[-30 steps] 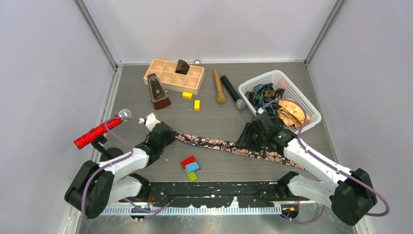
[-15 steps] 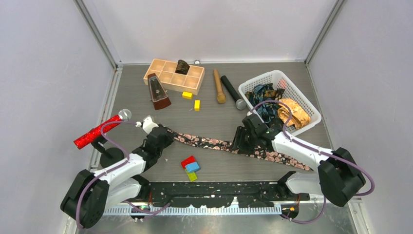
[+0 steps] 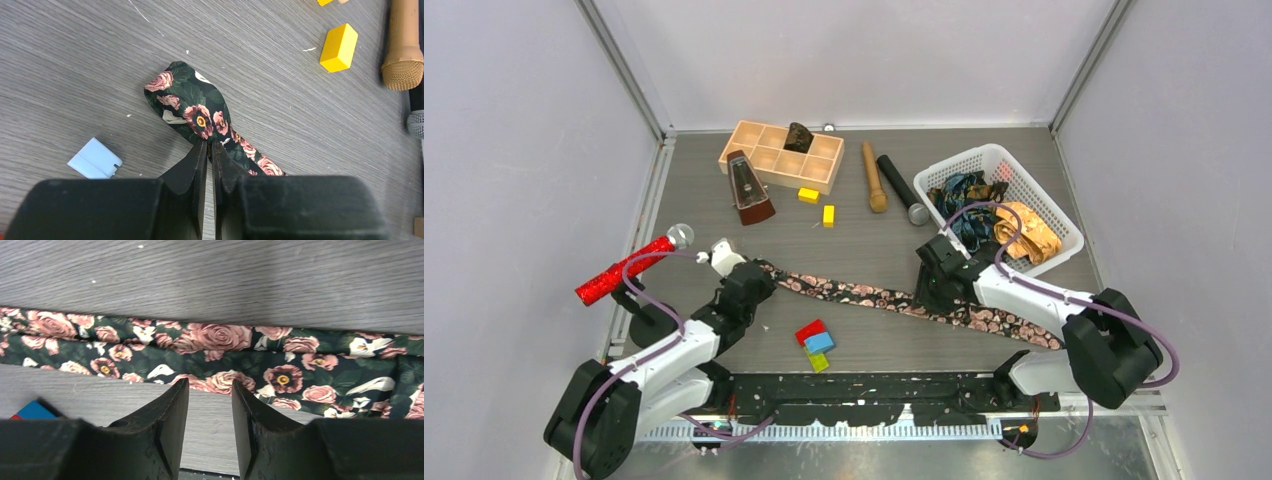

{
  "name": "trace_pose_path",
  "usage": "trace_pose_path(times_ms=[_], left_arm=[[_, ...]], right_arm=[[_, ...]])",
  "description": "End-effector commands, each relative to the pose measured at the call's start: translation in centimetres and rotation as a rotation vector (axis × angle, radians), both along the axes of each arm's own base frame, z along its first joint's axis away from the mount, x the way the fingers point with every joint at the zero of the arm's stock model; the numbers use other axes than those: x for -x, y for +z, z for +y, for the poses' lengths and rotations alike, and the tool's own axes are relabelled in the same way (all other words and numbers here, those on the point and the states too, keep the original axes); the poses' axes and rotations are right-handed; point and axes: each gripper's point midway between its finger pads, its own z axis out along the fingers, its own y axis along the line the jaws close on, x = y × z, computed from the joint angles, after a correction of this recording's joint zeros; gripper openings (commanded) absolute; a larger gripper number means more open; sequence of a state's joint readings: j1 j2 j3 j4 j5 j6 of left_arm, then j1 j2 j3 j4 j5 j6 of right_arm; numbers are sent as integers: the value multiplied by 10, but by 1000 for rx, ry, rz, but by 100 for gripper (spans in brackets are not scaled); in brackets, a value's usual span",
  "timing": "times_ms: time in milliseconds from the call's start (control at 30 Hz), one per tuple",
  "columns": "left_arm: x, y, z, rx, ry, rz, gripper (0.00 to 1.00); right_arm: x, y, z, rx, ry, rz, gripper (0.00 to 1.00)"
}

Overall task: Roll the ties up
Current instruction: Flatten out the tie at the center of the board.

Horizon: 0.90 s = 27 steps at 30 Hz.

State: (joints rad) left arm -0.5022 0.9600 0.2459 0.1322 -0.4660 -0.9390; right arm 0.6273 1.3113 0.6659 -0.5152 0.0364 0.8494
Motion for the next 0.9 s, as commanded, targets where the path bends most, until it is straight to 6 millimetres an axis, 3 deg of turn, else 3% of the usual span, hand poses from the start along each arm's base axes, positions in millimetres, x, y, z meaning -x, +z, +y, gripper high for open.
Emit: trace_pose_path(times_ms=[0, 300, 500, 600, 867], left_arm=[[-1, 2, 11, -36, 47, -16, 9], [-2, -2, 17, -62, 73, -5, 8], [-6, 1, 14, -54, 71, -17, 13], [-9, 4, 14, -52, 76, -27, 1], [-19, 22, 11, -27, 90, -80, 0]], right_arm=[[-9, -1, -9, 74, -16, -29, 41], [-8, -10, -24, 149, -53, -23, 31], [-11, -8, -30, 154, -112, -50, 20], [-13, -3, -33, 147, -143, -80, 17], [-9, -7, -37, 150, -162, -81, 14]])
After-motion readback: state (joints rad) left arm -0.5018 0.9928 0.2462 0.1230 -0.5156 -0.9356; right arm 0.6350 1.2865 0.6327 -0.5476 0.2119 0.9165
